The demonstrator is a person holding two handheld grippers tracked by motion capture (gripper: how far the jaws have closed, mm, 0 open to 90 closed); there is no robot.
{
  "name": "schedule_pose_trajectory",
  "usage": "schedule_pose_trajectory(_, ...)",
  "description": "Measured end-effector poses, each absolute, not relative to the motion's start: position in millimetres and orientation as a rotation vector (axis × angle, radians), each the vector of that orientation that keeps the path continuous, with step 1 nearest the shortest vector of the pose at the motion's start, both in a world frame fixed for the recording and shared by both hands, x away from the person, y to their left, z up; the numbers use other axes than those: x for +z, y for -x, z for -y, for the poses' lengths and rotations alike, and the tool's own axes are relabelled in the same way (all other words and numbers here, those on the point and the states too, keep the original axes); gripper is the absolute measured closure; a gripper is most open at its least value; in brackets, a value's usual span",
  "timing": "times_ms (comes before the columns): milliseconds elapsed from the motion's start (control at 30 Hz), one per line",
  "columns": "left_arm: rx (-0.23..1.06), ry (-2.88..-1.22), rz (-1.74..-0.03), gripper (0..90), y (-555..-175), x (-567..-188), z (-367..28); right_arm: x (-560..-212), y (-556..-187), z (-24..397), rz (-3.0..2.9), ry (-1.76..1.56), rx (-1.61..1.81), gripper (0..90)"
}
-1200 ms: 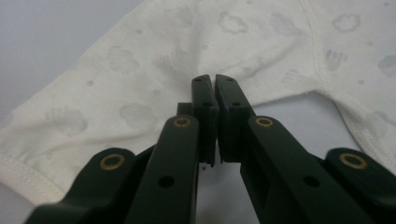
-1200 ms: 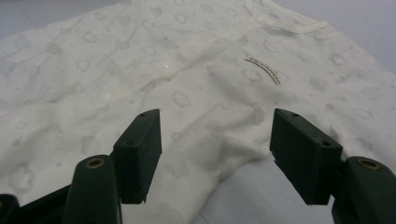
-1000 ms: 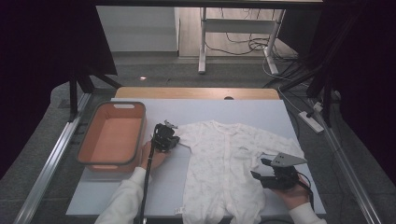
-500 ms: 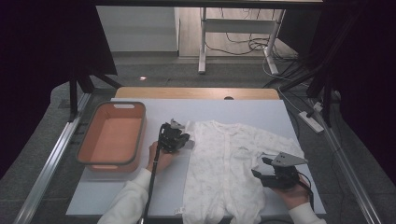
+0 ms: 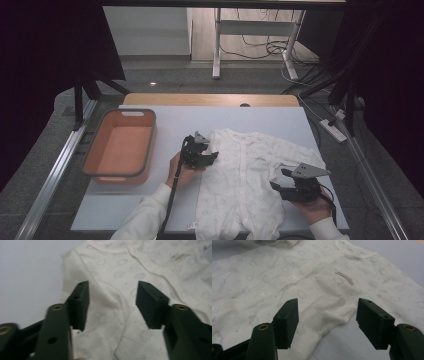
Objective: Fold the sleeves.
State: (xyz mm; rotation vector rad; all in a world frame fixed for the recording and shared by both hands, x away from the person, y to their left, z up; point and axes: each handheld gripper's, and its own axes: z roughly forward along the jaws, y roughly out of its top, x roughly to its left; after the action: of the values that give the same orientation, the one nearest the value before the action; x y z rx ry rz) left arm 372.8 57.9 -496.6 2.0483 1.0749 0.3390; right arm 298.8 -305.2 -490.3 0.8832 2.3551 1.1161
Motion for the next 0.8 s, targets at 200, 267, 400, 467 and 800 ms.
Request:
schedule_pose_trajectory(200,0.359,-1.963,-1.195,28.4,-378,-486,-88,-491,-299,305,-2.356,-0.885,1.11,34.4)
schedule_pose_trajectory(267,0.355,-1.953,-1.226,28.1,-379,-487,-96,-491,-299,305,-2.36,-0.884,1.099,34.5)
schedule_pose_trajectory(400,0.317,-1.967,-1.256,25.2,-384,-493,-102,-492,-300,305,-2.365,-0.887,1.093,34.4)
schedule_pose_trajectory(467,0.309,-1.971,-1.258,24.1,-385,-496,-103,-492,-299,305,-2.363,-0.89,1.097,34.4)
schedule_pose_trajectory(800,0.28,-2.052,-1.289,21.4,-392,-510,-104,-492,-300,307,-2.357,-0.884,1.113,34.4)
